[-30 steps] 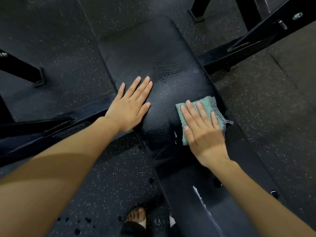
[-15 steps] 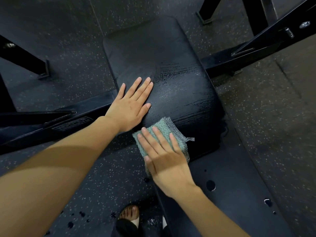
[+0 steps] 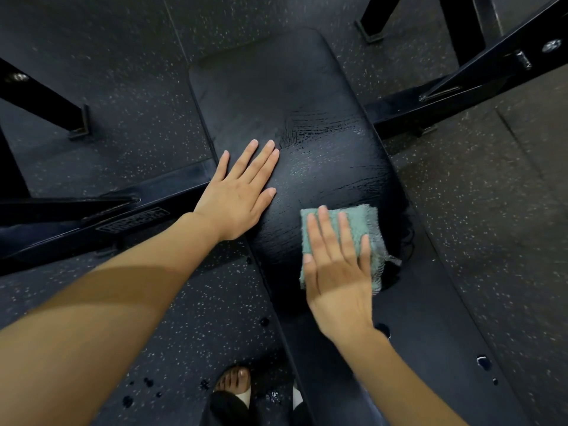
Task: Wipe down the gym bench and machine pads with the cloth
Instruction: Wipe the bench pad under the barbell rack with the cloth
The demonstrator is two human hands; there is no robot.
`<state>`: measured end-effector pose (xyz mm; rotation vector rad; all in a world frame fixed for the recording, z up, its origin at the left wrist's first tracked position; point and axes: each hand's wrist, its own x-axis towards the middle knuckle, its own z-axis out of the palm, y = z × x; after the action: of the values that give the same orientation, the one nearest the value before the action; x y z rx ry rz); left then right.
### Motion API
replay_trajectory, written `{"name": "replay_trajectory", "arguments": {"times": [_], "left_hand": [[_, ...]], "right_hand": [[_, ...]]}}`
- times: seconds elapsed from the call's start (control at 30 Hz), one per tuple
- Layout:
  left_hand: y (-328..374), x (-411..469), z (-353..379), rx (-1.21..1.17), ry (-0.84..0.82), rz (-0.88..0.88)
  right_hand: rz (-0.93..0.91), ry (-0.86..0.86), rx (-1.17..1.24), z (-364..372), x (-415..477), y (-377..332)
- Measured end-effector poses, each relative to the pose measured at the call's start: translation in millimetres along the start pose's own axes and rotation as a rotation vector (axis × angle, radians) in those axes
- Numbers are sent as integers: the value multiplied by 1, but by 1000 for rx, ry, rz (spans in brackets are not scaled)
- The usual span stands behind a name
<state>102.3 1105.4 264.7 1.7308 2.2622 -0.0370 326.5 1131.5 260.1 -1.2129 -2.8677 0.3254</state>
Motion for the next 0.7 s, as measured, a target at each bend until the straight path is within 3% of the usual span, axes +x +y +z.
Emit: {"name": "replay_trajectory", "arguments": {"times": [0.2,0.3,0.53,0.7], "left_hand": [[3,-5,2,7,24,20],[4,-11,3,5,55,60],[10,-25,7,-21,50,146],[22,-31,11,-27,56,178]], "right_hand": [[-359,-58,-26,6,-24,-14],[-419,-72,-53,0,-18,12],[-210,-31,-26,-13,1,83],[-2,5,86,-11,-3,65]]}}
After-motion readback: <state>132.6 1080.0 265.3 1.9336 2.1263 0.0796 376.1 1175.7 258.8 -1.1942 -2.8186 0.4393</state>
